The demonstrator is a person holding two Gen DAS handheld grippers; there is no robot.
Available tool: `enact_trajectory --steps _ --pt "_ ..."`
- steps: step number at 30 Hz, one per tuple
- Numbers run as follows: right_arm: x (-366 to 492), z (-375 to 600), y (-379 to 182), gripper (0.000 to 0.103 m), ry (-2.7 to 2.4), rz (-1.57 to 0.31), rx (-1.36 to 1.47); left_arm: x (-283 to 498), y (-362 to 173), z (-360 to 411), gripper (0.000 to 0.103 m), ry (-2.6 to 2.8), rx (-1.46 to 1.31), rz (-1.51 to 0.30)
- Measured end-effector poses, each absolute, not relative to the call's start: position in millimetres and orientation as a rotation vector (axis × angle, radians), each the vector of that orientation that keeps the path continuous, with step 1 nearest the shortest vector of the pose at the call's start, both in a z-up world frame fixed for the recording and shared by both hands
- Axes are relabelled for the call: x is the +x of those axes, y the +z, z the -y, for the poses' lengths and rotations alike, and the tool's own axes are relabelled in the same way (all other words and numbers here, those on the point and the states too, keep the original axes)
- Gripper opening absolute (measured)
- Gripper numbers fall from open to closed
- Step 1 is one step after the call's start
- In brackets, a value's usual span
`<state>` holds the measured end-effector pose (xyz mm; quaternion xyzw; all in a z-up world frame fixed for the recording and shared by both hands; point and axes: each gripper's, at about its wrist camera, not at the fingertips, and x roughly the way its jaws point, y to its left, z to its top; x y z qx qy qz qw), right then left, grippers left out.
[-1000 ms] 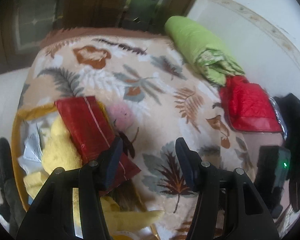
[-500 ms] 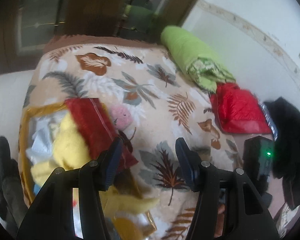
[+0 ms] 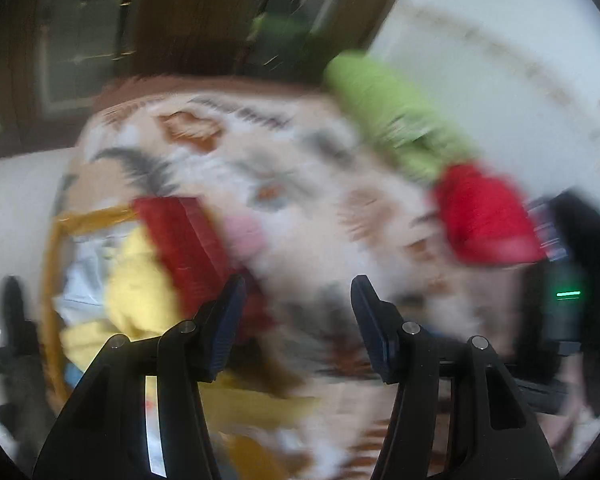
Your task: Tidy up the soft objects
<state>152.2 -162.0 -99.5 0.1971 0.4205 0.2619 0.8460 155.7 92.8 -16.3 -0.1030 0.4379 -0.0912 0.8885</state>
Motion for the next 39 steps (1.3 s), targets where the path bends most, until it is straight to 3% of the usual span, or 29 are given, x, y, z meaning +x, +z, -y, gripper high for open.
enact_trajectory --steps 3,8,10,13,39 --pt "138.0 156.1 -88.5 0.068 0.57 -0.846 0.358 119.7 -11.0 -100.9 0.055 -0.205 -0.239 -0.814" --pt "97.9 132.7 -77.2 0.069 0.623 -0.824 0.245 60.4 -18.5 -128.7 0.055 -0.071 -0.28 -0.851" --pt "77.8 123.2 -71.6 0.076 0.651 -0.812 0.208 38.7 -14.3 -132.1 0.056 -0.008 -0.235 -0.838" --pt "57.8 112.8 -65.6 0.079 0.648 -0.79 0.164 20.8 -9.4 -138.1 0.056 0.059 -0.215 -0.847" --pt "19.2 73.0 -44.7 0.079 0.523 -0.813 0.05 -9.2 4.2 -148.2 0.056 0.097 -0.189 -0.86"
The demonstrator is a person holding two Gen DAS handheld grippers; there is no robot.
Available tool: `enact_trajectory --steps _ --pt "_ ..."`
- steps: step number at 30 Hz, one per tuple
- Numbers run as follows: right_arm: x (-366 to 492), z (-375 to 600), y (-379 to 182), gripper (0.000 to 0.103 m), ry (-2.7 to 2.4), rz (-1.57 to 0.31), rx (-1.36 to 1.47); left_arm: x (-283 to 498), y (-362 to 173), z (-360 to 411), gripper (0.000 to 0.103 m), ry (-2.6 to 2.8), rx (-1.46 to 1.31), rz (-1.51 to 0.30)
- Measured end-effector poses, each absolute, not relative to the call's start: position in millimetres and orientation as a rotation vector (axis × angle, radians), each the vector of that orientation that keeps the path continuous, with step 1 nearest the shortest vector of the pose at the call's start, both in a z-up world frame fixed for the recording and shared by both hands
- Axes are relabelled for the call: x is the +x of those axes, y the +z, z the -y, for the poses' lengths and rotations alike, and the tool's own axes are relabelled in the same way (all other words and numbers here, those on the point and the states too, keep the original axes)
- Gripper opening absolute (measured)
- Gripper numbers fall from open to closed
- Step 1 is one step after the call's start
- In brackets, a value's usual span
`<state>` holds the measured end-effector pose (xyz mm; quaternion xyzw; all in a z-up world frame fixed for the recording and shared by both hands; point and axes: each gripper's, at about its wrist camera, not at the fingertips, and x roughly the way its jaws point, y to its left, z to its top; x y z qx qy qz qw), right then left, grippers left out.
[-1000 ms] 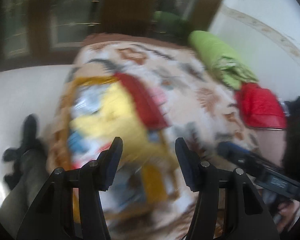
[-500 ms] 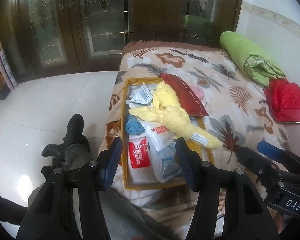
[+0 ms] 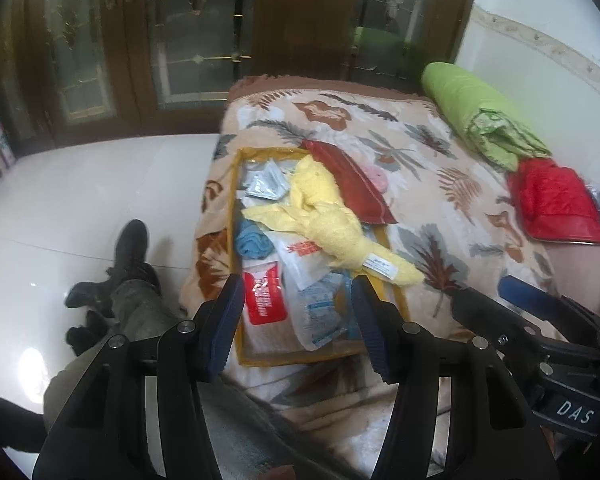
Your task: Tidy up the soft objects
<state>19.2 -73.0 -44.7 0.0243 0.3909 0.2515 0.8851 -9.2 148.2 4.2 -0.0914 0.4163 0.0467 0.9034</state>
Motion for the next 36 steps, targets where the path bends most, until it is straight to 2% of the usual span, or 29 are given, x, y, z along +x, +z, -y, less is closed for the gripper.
enact_trajectory --steps 14,36 --pt "23.7 52.1 -51.5 0.079 0.378 -0.848 -0.087 24.9 -22.1 -168.4 0.056 -0.076 -0.193 -0.838" --pt "14.7 38.1 -44.6 0.079 0.364 -0.825 -0.123 20.3 -24.2 -168.9 0.056 -0.069 -0.174 -0.832"
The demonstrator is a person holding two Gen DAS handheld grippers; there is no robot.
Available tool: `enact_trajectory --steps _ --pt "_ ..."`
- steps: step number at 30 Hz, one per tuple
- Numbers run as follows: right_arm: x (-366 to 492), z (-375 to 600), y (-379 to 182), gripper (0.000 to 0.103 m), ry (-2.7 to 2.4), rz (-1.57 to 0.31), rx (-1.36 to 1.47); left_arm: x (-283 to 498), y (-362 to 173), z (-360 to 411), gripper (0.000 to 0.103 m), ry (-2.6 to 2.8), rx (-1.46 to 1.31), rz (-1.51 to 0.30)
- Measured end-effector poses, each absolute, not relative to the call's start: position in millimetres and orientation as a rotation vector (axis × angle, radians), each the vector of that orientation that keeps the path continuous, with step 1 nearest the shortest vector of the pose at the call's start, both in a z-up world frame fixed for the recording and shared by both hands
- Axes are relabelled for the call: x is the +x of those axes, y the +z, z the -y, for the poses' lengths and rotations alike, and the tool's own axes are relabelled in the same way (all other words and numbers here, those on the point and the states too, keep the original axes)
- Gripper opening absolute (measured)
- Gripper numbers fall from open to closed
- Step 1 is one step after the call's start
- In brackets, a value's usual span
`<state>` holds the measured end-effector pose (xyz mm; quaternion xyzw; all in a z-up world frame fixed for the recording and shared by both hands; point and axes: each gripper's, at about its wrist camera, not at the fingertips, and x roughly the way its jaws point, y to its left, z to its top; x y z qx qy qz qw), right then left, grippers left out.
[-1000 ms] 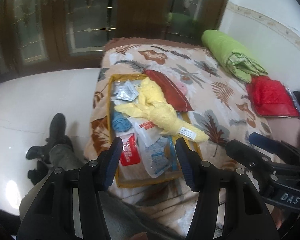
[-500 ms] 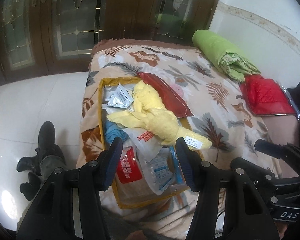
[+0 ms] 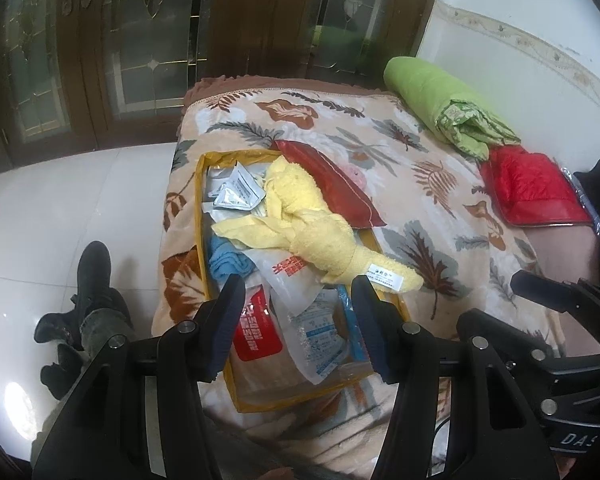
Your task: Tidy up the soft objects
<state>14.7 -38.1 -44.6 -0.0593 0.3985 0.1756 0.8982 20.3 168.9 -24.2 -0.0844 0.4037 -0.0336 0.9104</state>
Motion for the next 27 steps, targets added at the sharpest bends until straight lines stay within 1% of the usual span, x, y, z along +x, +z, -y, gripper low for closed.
enact_trajectory --steps 27 --pt "14.7 37.4 -42.7 0.079 0.358 -0.824 -0.12 22.3 -27.7 -166.1 0.056 -0.073 -0.15 -0.847"
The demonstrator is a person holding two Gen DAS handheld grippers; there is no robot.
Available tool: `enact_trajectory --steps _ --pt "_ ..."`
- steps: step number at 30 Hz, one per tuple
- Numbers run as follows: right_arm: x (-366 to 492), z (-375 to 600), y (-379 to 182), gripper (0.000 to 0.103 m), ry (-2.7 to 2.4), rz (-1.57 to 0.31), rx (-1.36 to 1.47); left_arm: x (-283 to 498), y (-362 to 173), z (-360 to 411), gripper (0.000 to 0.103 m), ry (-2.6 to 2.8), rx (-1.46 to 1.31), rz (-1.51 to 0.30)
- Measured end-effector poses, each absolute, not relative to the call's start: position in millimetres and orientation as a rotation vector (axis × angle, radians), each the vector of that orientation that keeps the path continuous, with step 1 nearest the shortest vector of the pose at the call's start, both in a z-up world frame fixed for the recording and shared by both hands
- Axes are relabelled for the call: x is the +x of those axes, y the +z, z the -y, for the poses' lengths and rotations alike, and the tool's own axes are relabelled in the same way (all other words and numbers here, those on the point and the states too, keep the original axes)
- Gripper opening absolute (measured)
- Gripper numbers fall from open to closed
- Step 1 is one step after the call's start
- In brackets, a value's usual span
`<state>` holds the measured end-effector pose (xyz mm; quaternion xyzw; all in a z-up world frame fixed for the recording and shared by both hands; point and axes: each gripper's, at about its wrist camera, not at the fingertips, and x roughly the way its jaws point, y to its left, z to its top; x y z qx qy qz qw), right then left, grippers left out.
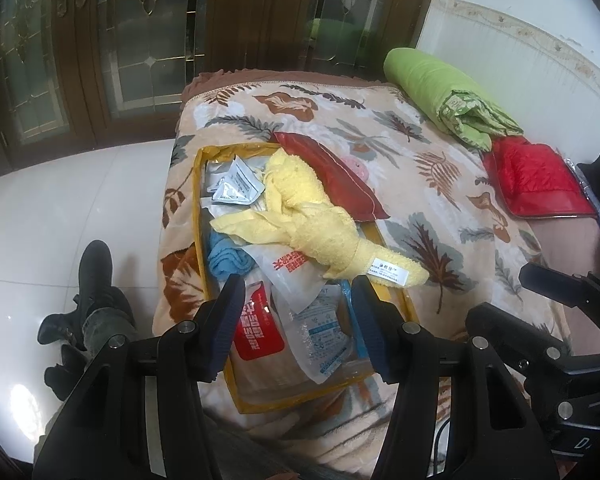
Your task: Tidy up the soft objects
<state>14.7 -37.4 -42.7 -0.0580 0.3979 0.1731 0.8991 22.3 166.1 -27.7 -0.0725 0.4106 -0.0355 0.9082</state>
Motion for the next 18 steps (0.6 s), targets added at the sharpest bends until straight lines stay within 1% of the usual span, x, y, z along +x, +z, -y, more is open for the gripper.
enact_trajectory --steps 18 --pt "13.7 36.3 -41.7 0.079 0.362 -0.82 -0.115 23.6 -29.9 -167.4 0.056 -0.071 -0.149 -0.853"
